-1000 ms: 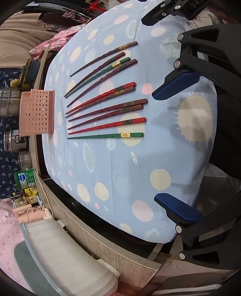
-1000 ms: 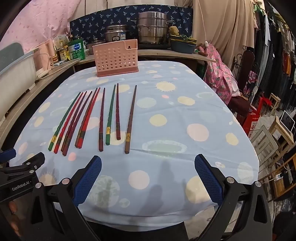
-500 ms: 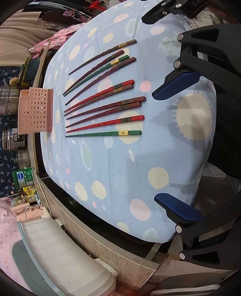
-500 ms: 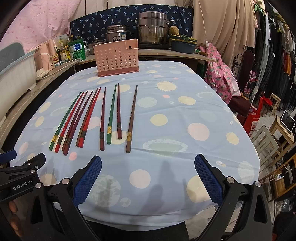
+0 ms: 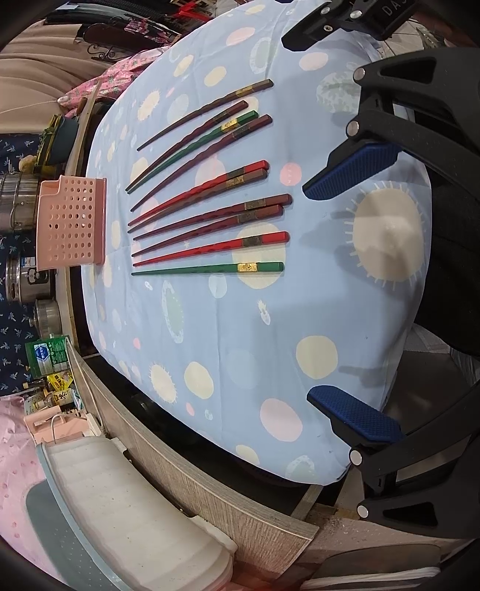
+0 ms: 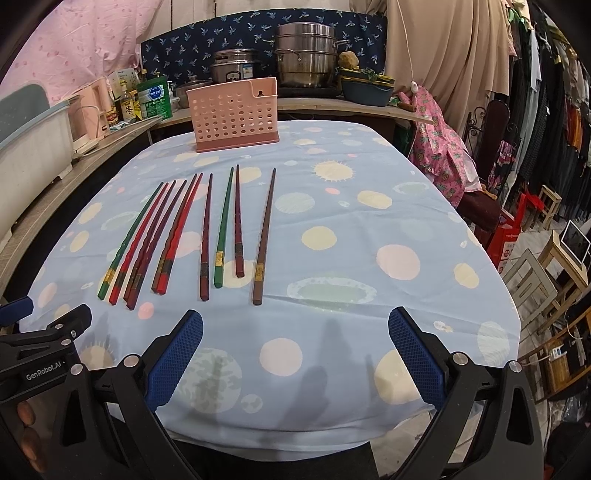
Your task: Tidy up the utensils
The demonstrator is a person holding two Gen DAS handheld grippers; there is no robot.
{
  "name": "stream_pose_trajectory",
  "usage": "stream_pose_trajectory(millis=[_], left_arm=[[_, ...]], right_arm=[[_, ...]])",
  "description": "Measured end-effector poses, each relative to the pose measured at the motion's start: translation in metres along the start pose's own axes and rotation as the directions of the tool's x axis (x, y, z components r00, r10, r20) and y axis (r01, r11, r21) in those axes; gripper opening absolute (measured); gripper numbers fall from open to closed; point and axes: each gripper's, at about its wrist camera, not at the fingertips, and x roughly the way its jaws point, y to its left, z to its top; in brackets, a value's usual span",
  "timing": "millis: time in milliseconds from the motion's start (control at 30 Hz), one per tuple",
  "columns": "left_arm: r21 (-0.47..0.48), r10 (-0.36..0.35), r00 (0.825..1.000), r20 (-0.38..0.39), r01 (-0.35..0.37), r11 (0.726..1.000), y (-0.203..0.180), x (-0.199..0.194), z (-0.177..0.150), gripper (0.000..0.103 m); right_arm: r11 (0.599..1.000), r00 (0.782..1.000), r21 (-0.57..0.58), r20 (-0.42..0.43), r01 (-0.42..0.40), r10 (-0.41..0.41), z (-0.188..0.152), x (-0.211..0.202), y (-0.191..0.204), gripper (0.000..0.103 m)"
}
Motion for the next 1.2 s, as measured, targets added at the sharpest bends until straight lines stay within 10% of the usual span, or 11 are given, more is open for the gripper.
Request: stream_pose_trajectory(millis=[1200], left_arm=[[-0.001, 0.003, 1.0, 0.009, -0.003, 1.0, 0.0028, -0.0057, -0.0011, 0.096]], right_arm=[[1.0, 1.0, 0.012, 0.005, -0.012, 0.012, -0.0004, 0.0001, -0.0009, 0.096]])
